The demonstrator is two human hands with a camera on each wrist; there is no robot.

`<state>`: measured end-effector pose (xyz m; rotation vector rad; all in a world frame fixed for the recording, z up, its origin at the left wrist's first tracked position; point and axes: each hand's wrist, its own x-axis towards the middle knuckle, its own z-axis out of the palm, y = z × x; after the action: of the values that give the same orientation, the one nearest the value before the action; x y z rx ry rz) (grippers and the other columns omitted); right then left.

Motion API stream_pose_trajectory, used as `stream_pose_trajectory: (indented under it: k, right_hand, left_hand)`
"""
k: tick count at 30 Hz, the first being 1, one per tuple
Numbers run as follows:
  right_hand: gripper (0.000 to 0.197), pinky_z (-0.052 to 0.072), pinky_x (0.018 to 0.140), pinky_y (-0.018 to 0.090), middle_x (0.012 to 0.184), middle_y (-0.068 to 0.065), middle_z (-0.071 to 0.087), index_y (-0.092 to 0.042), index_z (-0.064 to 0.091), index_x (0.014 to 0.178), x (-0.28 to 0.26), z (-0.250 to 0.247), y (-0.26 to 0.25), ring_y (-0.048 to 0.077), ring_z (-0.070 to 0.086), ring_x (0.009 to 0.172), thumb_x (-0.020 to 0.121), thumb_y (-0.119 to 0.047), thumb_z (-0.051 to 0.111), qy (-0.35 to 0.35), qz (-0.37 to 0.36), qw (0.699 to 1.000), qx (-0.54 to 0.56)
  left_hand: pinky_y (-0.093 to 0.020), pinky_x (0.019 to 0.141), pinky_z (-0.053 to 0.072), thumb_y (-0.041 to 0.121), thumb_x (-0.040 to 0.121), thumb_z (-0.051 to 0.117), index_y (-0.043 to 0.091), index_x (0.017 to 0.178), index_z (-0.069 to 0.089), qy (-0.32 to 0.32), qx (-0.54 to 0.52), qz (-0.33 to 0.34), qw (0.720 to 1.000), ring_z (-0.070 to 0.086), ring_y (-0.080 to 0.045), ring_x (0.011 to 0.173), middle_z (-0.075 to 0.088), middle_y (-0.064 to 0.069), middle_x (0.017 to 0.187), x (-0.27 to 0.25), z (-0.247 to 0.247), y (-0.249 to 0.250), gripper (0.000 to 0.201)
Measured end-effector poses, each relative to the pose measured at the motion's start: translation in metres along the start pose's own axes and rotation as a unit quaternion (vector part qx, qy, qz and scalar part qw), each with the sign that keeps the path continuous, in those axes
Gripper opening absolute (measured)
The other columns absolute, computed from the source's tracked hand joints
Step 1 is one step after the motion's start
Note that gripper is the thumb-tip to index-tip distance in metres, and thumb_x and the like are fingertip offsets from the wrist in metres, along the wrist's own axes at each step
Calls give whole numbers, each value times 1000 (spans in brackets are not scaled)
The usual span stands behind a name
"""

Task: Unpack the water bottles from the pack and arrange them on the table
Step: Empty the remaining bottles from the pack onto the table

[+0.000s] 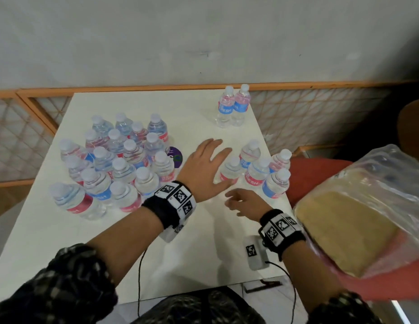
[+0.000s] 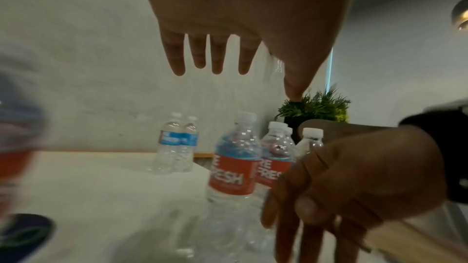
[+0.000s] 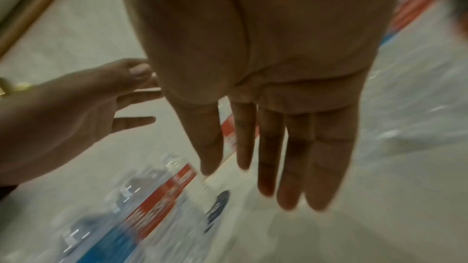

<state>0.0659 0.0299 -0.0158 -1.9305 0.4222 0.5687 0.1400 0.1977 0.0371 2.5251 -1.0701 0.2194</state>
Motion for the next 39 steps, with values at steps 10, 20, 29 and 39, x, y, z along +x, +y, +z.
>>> stream_pose_trajectory:
  k: [10, 20, 29, 39]
  right_hand:
    - [59, 53, 82, 50, 131, 13, 44, -32, 34, 139, -16, -117, 68, 34, 45, 122, 89, -61, 46, 168, 150, 927, 299]
    - [74, 49, 71, 47, 109, 3, 62, -30, 54, 120, 27, -101, 28, 26, 58, 101, 83, -78, 12, -30, 94, 932, 350]
    - [92, 47, 85, 61, 144, 7, 45, -40, 42, 138, 61, -65, -9, 36, 46, 125, 67, -93, 16, -87, 116, 946, 290]
    - [92, 56, 66, 49, 133, 3, 55, -41, 53, 127, 96, -10, -59, 30, 51, 119, 59, -96, 25, -115, 99, 959, 237]
  left_hand:
    - [-50, 109, 34, 86, 63, 36, 39, 144, 26, -104, -22, -81, 991, 8, -29, 145, 14, -3, 157, 79, 51, 47, 95]
    - [-28, 81, 39, 66, 72, 61, 50, 133, 32, -244, -11, -101, 964, 57, -27, 110, 6, 16, 155, 90, 36, 35, 69]
    - [-33, 85, 40, 53, 80, 61, 38, 127, 45, -234, -43, -170, 956, 56, -30, 113, 6, 10, 156, 69, 15, -5, 52]
    - [-44, 107, 34, 45, 88, 53, 28, 148, 19, -159, 63, -197, 965, 30, -36, 130, 24, -7, 153, 21, -10, -43, 71]
